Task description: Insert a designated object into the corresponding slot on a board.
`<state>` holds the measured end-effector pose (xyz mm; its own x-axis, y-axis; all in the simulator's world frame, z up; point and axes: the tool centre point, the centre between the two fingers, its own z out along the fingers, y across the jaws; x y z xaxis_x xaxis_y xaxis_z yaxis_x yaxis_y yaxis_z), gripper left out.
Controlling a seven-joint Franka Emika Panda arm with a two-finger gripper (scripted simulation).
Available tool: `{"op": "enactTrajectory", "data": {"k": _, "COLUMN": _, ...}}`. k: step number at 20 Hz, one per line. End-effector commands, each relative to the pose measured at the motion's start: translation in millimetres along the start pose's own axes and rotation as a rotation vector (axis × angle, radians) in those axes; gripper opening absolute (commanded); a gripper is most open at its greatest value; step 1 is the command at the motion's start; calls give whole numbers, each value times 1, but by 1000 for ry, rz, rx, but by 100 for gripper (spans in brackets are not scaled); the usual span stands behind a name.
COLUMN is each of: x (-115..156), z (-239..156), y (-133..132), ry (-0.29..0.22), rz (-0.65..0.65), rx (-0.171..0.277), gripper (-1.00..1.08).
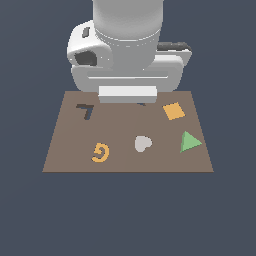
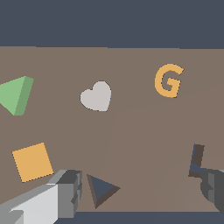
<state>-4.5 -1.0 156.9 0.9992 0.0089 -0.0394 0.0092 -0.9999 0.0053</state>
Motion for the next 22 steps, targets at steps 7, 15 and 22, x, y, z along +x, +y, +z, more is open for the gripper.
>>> {"op": "enactTrajectory", "data": {"k": 7, "x": 1, "z": 4, "y": -8, "ry": 1, "rz": 12, "rx": 1, "gripper": 100}}
{"op": "enactTrajectory", "data": {"k": 15, "x": 9, "z": 22, "y": -43, "ry": 8, "rz": 64, "rx": 3, "gripper": 100}}
{"op": "enactTrajectory", "data": {"k": 22, "x": 25, "z": 49, "y": -94, "ry": 17, "rz": 141, "rx": 6, "gripper": 100}}
